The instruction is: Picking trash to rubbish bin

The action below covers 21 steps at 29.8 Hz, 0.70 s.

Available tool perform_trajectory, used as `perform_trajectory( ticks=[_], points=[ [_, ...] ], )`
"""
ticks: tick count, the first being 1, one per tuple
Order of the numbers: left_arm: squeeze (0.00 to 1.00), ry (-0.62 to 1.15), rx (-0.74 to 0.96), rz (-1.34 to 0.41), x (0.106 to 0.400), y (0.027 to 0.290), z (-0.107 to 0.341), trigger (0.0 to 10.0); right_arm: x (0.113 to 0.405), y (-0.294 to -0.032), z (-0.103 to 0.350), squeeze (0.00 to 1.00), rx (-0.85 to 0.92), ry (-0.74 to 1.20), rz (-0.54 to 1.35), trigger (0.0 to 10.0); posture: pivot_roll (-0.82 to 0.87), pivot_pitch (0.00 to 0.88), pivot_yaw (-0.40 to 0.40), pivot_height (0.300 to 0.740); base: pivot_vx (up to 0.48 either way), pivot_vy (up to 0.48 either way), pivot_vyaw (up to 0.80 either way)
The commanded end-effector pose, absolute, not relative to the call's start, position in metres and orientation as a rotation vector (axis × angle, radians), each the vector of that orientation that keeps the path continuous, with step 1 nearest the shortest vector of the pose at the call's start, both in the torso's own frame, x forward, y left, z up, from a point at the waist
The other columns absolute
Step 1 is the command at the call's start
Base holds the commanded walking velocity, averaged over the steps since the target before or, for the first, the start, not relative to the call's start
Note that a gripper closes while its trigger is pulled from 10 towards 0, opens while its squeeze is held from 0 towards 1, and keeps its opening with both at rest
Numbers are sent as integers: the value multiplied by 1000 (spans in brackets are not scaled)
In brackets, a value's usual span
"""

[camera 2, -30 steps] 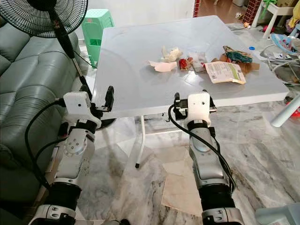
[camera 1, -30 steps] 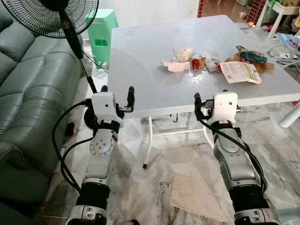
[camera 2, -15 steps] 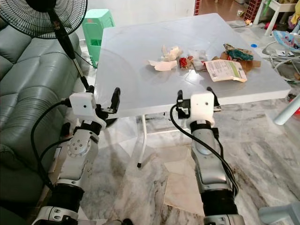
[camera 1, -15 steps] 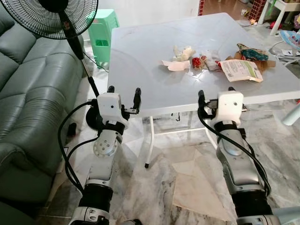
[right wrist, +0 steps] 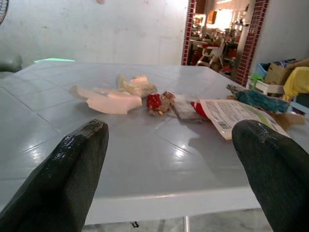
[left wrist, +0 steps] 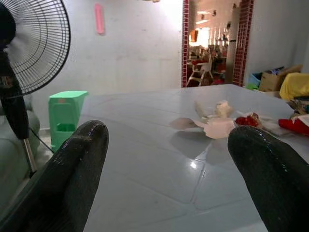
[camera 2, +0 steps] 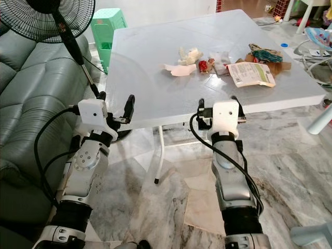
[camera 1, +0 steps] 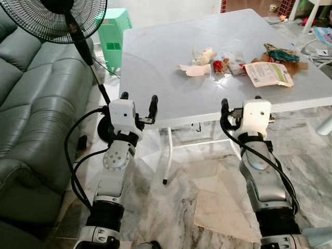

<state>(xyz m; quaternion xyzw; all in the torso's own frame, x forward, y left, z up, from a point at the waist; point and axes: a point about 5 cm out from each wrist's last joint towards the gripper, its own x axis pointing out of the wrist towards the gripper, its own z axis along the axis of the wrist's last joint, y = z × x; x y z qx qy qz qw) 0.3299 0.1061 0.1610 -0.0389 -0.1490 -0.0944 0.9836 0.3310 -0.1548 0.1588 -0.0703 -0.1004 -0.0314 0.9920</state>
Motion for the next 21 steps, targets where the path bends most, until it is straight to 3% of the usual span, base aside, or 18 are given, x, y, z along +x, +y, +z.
perform_trajectory(
  ticks=[1, 6, 14, 17, 21],
  points=[
    [0, -335, -81, -179, 331, 106, 171, 10000, 335, -155, 158, 0, -131, -192, -60, 10000, -72, 80, 54, 740, 0, 0, 0],
    [0, -334, -97, -145, 330, 110, 167, 10000, 339, -146, 169, 0, -137, -229, -34, 10000, -100, 57, 57, 740, 0, 0, 0],
    [0, -317, -88, -148, 330, 107, 162, 10000, 338, -157, 167, 0, -130, -219, -79, 10000, -120, 41, 43, 740, 0, 0, 0],
    [0, -315, -99, -121, 331, 108, 161, 10000, 339, -155, 163, 0, -149, -202, -66, 10000, -97, 41, -13, 740, 0, 0, 0],
    [0, -323, -114, -73, 330, 114, 166, 10000, 343, -152, 168, 0, -164, -206, -53, 10000, -105, 60, -5, 740, 0, 0, 0]
  ],
)
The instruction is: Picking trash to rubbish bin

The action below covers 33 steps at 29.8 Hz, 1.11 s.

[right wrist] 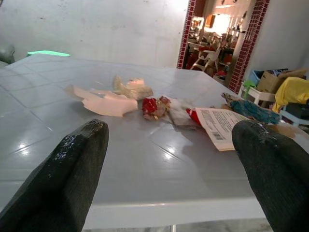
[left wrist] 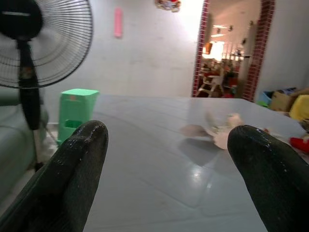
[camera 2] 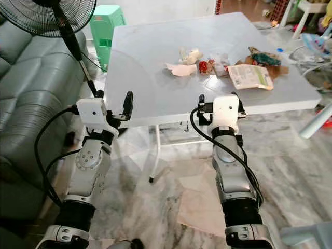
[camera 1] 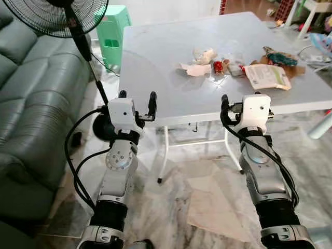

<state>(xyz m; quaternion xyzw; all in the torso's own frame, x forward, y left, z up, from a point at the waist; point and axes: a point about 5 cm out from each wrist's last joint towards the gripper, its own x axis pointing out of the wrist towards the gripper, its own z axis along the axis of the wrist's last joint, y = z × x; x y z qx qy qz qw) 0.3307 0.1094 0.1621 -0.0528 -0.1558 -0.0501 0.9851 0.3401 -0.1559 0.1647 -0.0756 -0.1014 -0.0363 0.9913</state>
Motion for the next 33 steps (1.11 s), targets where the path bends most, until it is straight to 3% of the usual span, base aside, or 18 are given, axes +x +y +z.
perform_trajectory(
  ticks=[1, 14, 22, 33],
  points=[
    [0, -324, -117, -69, 330, 116, 166, 10000, 343, -151, 169, 0, -168, -210, -51, 10000, -105, 60, -5, 740, 0, 0, 0],
    [0, -288, -69, -128, 336, 109, 163, 10000, 341, -170, 174, 0, -144, -241, -160, 10000, -111, 65, 73, 740, 0, 0, 0],
    [0, -294, -50, -15, 334, 130, 166, 10000, 342, -138, 170, 0, -131, -235, -32, 10000, -69, 50, 43, 740, 0, 0, 0],
    [0, -301, -9, -93, 334, 124, 168, 10000, 344, -130, 168, 0, -91, -235, -50, 10000, -65, 68, 69, 740, 0, -58, 0]
  ],
)
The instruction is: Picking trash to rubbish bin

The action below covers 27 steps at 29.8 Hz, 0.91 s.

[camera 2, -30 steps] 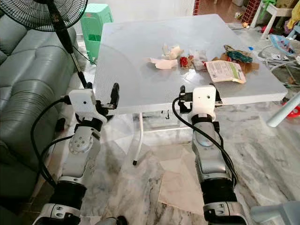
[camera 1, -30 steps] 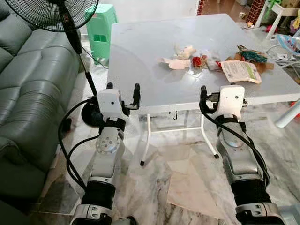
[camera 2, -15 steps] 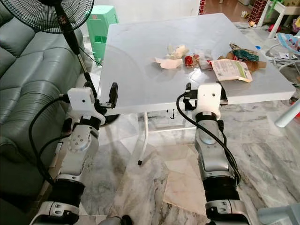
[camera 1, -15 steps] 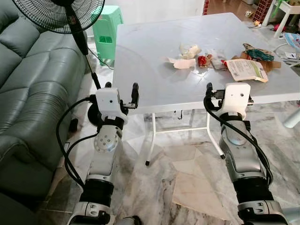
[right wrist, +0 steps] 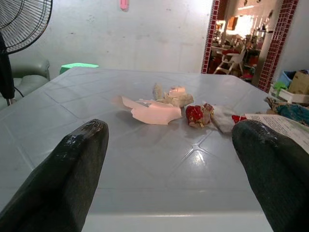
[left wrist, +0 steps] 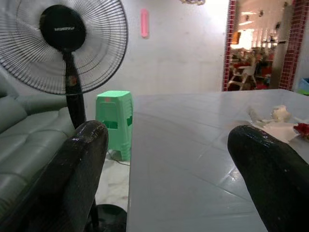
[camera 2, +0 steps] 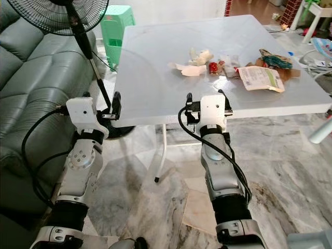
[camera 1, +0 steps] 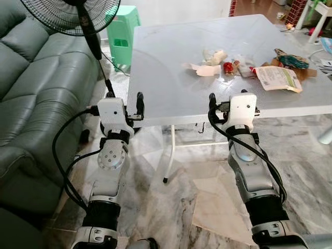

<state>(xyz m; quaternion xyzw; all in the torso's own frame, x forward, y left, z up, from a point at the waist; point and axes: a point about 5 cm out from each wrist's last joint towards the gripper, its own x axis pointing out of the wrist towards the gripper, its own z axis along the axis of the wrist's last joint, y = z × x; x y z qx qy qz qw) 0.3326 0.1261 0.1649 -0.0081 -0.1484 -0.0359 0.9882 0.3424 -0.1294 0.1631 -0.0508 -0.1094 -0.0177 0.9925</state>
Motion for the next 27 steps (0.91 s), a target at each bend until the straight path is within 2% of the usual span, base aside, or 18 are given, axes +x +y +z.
perform_trajectory(
  ticks=[1, 7, 23, 27],
  points=[
    [0, -299, -6, -98, 335, 123, 168, 10000, 344, -129, 168, 0, -90, -233, -48, 10000, -71, 70, 68, 740, 0, -356, 0],
    [0, -290, -49, -58, 339, 119, 166, 10000, 342, -126, 170, 0, -117, -240, 5, 10000, -109, 67, 38, 740, 0, -358, 0],
    [0, -278, -53, -73, 334, 115, 161, 10000, 341, -126, 168, 0, -118, -229, 5, 10000, -96, 86, 36, 740, 0, -332, 0],
    [0, -274, -56, -75, 334, 112, 161, 10000, 340, -130, 165, 0, -131, -217, 10, 10000, -100, 90, 29, 740, 0, 0, 0]
  ],
)
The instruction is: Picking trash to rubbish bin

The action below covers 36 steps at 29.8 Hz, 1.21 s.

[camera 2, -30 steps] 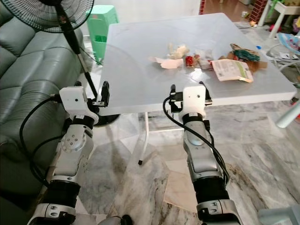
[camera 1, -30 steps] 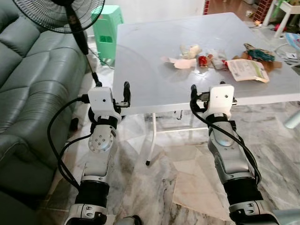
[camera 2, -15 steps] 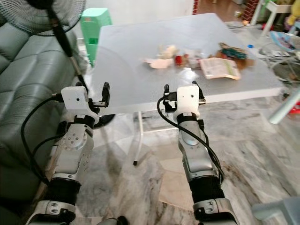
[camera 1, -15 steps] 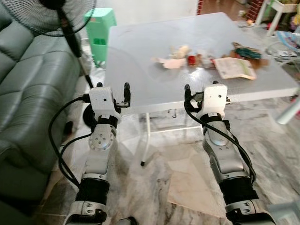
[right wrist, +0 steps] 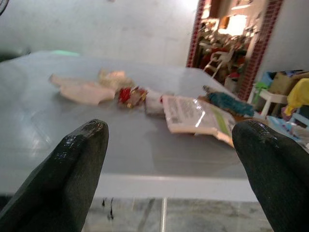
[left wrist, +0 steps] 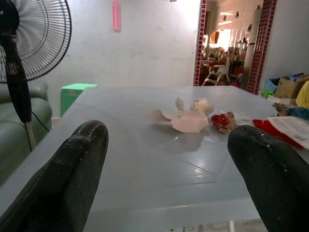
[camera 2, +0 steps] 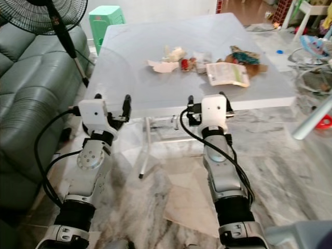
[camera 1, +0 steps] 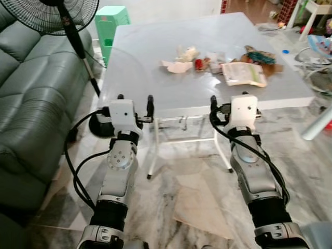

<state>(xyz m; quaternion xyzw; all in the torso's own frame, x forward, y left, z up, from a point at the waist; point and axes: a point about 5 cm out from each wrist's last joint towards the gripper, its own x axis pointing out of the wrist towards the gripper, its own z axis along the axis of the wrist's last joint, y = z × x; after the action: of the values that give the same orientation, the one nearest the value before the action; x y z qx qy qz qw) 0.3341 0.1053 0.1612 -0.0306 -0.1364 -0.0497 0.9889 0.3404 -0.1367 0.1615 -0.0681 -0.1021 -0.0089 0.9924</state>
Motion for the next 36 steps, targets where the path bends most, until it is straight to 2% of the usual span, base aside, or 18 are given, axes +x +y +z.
perform_trajectory(
  ticks=[1, 9, 28, 36],
  points=[
    [0, -273, -56, -75, 334, 112, 160, 10000, 340, -131, 165, 0, -133, -216, 10, 10000, -100, 90, 28, 740, 0, 0, 0],
    [0, -260, -105, -60, 332, 114, 157, 10000, 340, -133, 165, 0, -140, -215, 10, 10000, -102, 91, 21, 740, 0, 0, 0],
    [0, -274, -103, -97, 333, 114, 160, 10000, 337, -137, 168, 0, -169, -228, 2, 10000, -109, 113, 29, 740, 0, 0, 0],
    [0, -283, -97, -105, 333, 115, 162, 10000, 337, -133, 171, 0, -190, -244, 25, 10000, -113, 120, 19, 740, 412, 0, 0]
  ],
)
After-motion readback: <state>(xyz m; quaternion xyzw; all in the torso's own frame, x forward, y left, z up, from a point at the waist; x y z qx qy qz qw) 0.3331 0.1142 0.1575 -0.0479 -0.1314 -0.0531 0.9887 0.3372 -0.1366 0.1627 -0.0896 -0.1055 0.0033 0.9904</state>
